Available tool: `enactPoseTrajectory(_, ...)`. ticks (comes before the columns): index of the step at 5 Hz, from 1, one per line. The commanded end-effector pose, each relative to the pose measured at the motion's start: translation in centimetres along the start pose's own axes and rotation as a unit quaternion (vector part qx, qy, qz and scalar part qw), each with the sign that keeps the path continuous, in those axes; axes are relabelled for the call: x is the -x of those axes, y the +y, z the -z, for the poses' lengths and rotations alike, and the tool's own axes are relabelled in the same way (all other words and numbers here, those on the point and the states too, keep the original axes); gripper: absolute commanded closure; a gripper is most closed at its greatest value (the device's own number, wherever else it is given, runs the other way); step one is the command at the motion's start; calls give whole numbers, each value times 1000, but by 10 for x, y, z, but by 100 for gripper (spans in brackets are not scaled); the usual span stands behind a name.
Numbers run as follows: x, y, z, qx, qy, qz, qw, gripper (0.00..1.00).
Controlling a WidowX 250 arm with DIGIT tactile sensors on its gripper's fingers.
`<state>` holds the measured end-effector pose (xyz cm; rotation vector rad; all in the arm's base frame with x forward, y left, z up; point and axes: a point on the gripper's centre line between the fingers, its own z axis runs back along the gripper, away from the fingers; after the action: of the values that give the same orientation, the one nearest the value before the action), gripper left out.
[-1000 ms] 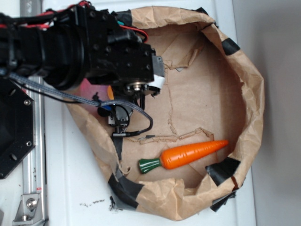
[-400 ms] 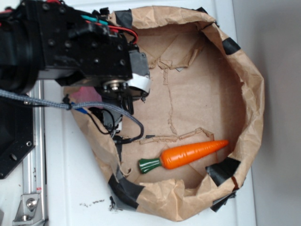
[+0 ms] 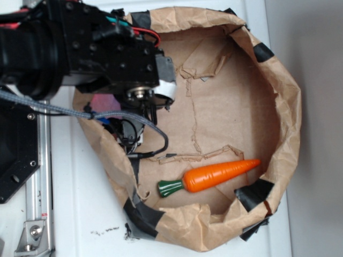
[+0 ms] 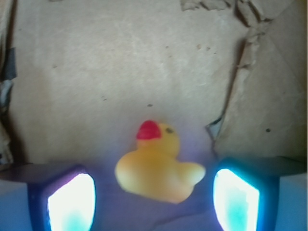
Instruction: Grab the yellow duck.
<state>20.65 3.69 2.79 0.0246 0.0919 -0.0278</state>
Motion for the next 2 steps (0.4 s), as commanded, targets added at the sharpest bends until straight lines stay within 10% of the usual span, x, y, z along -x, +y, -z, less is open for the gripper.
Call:
enactPoseTrajectory(1, -13, 1, 6, -7, -7, -2, 1000, 0)
enactPoseTrajectory(2, -11, -1, 11, 2, -8, -8, 1000, 58)
